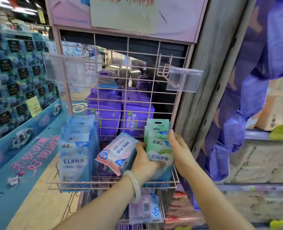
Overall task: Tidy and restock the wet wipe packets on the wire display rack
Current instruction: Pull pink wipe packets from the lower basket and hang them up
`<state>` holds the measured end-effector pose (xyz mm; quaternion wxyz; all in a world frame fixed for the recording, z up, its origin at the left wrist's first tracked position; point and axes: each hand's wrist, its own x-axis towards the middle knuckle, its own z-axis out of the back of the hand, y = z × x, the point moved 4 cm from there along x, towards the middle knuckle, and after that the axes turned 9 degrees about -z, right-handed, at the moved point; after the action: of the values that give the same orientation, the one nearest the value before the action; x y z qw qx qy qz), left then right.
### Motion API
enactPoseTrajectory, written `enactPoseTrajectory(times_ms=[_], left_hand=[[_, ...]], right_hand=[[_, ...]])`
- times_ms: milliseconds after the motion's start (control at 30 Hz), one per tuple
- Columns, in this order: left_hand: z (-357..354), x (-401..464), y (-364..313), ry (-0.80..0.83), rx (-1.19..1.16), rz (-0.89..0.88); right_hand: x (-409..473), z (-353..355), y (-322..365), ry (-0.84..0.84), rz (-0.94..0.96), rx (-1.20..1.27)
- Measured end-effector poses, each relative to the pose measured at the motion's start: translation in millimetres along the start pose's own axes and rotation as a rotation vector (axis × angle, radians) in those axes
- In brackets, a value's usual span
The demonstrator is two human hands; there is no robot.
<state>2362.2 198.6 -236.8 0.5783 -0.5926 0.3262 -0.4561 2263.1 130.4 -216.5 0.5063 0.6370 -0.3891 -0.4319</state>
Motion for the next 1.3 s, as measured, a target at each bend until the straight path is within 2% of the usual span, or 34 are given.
enactPoseTrajectory(times_ms=[200,333,433,533,600,667,767,867,1067,1200,1300], left_hand=[[-2.7,-1.5,3.2,0.009,0.066,-0.02],[-10.7,-3.2,-5.7,-0.038,-0.192,-0.022],[-15.1,-1.4,-17.4,-0.027,-0.283,0.024],[-8.0,-13.2,-29.1,0.047,-0.062,-0.066],[0.3,-29.7,-30.0,0.092,0.102,-0.122],[16.3,-44.1,-31.0,0.095,0.206,-0.133],[55.6,-53.7,-38.2,-0.024,0.292,-0.185],[94.3,-58.2,-40.6,-0.2,0.247,-0.216],[136.0,-93.6,4.3,-0.29,0.162,-0.183],[151.9,-119.0,61.8,-0.294,0.17,-0.027],[158.5,-129.2,107.5,-0.257,0.182,0.188]], right_hand=[[6.5,-2.6,-13.4,0.027,-0.1,0.028],[3.4,-1.4,-5.8,-0.013,0.013,0.026],[-3.8,-3.6,-1.3,-0.051,0.023,-0.055],[-12.7,4.8,3.5,-0.261,0.095,-0.201],[-27.2,11.2,10.1,-0.407,0.253,-0.269],[-44.9,12.0,14.5,-0.457,0.404,-0.279],[-65.7,-1.7,17.5,-0.373,0.559,-0.322],[-79.3,-19.1,15.4,-0.24,0.569,-0.322],[-101.9,-47.7,-42.3,0.114,0.378,-0.284],[-105.4,-55.1,-118.8,0.197,0.148,-0.426],[-101.3,-51.8,-171.8,0.158,-0.023,-0.592]])
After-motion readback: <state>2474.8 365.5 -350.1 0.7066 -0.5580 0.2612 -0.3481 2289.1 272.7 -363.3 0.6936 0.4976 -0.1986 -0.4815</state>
